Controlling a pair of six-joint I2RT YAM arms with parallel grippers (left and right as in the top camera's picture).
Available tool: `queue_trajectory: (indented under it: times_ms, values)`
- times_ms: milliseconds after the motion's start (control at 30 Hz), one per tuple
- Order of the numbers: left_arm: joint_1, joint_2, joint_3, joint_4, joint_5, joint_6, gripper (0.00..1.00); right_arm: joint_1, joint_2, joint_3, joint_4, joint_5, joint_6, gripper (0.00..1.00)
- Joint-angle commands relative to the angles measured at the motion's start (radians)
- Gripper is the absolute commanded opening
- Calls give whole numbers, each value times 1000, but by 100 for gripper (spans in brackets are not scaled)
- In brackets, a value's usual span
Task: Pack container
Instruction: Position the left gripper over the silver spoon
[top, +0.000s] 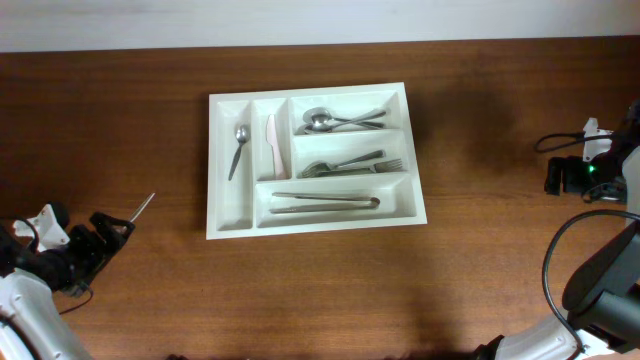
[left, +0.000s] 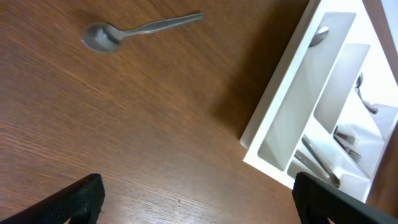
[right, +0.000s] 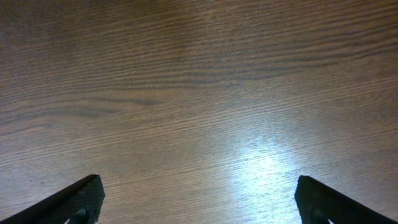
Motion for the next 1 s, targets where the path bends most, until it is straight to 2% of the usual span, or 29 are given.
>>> queue_trajectory:
  times_ms: [0,133,300,367,667,800,967]
  values:
    - [9,-8,-9,6,9,52,99,-1,-11,1,3,8,8,99]
    - [39,-7,-11,56,6,42,99,-1,-11,1,3,8,8,99]
    - [80,6,-11,72,-29,-47,99,-1,-11,1,3,8,8,99]
    - [90,27,-11,89,-19,-46,99,-1,-11,1,3,8,8,99]
    - [92,267,-11,268,192,-46,99,-1,-11,1,3,8,8,99]
    - [92,373,-11,300,335,27,99,-1,-11,1,3,8,8,99]
    - [95,436,-11,292,335,77,99,-1,-11,1,3,8,8,99]
